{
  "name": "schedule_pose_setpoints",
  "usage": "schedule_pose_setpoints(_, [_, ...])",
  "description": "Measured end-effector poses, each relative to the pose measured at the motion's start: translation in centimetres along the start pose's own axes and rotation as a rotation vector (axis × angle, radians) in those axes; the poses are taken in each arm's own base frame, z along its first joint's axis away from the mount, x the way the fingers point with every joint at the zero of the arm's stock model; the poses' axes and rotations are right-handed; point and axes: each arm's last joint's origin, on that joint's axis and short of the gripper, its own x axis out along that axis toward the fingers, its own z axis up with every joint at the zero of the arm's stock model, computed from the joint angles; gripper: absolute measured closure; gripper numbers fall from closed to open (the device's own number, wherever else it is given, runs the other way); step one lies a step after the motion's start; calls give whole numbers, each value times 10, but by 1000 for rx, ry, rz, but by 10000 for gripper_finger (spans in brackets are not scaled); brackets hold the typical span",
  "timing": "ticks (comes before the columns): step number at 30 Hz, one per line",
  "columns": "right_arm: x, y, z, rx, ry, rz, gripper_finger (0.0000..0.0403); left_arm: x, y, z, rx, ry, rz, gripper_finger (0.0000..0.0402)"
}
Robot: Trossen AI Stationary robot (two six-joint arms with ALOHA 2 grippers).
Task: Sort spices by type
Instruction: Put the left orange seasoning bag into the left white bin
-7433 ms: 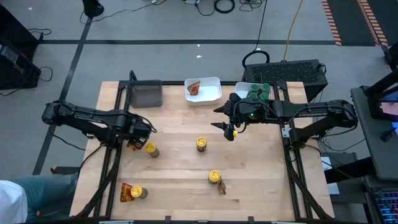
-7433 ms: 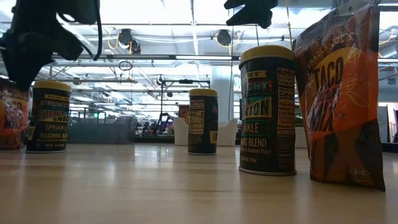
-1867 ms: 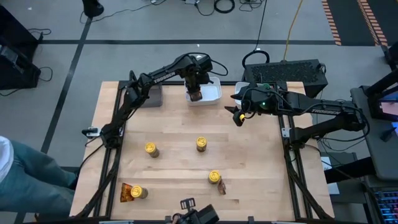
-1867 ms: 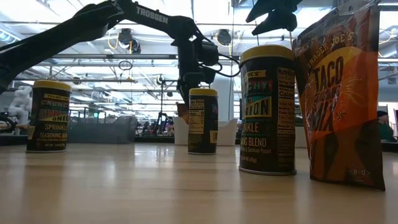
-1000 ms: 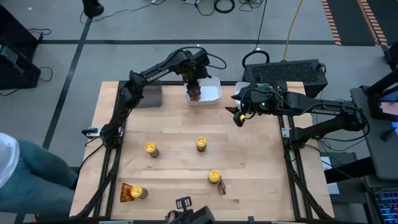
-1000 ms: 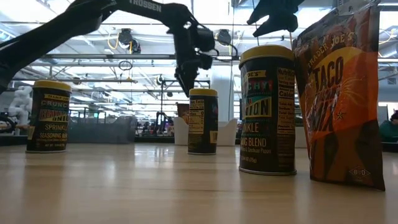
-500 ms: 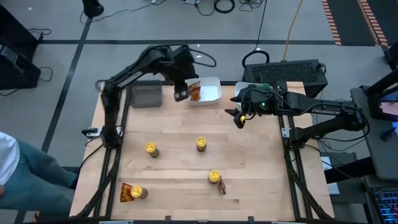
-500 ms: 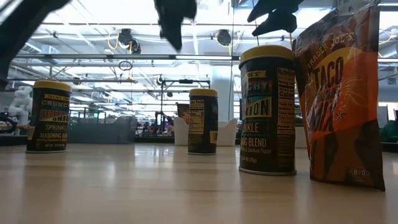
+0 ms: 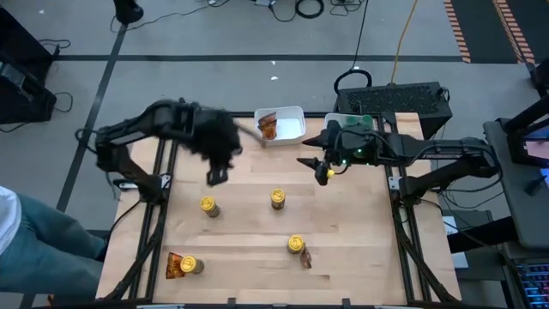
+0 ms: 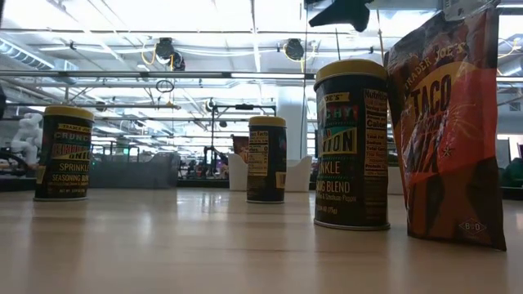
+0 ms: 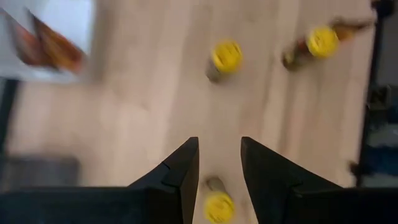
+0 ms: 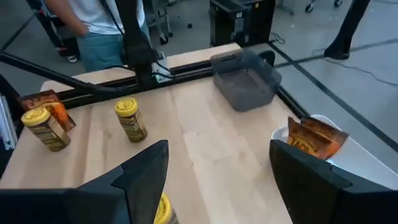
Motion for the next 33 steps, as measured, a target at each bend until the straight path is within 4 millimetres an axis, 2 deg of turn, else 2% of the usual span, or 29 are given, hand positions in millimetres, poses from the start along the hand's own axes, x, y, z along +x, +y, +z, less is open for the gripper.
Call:
schedule_pose_setpoints(6, [19, 6, -10, 23, 67, 8, 140, 15, -40, -41, -107, 132, -39, 279])
schedule_pose_setpoints(9, [26, 10, -12, 6, 94, 120, 140, 18, -60, -59, -172, 180, -50, 279])
schedule_pose_setpoints(12, [29, 15, -12, -16, 88, 208, 140, 18, -80, -75, -277, 220, -54, 279])
schedule_pose_setpoints(17, [28, 21, -8, -1, 38, 234, 140, 19, -106, -97, -472, 281, -34, 279])
schedule_pose_setpoints(23, [24, 37, -6, 58, 1, 287, 140, 26, -126, -122, -506, 347, 6, 279])
schedule_pose_setpoints(29, [24, 54, -11, 134, -5, 227, 140, 43, -142, -157, -472, 434, 92, 279])
schedule_pose_setpoints(33, [24, 64, -16, 201, 14, 235, 140, 52, -147, -177, -570, 530, 160, 279])
